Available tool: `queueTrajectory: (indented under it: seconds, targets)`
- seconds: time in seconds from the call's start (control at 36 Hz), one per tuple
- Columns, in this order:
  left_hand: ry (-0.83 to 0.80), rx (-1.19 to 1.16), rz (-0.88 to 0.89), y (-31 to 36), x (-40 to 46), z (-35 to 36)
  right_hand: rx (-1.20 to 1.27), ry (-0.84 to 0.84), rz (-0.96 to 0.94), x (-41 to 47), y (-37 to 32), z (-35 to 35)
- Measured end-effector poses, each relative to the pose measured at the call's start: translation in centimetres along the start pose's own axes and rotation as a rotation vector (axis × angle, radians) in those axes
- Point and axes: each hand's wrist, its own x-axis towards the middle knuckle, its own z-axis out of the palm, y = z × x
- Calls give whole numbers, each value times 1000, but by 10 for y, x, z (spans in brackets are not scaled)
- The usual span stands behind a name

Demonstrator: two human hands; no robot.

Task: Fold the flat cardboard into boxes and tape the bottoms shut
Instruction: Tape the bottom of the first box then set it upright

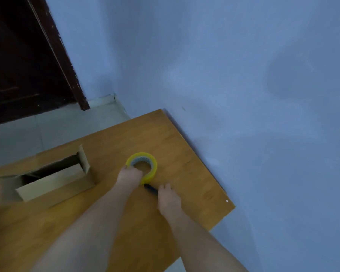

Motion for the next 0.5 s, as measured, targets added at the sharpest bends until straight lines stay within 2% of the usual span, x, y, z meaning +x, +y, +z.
queueTrajectory:
  seconds: [0.08, 0.14, 0.5]
  targets:
    - [58, 93, 18, -6, -16, -8, 6, -14, -8, -1, 0, -2]
    - [115, 76, 26, -14, -20, -10, 29, -17, 6, -2, -1, -6]
    - [360, -624, -115, -67, -89, -98, 229, 141, -7, -13, -41, -73]
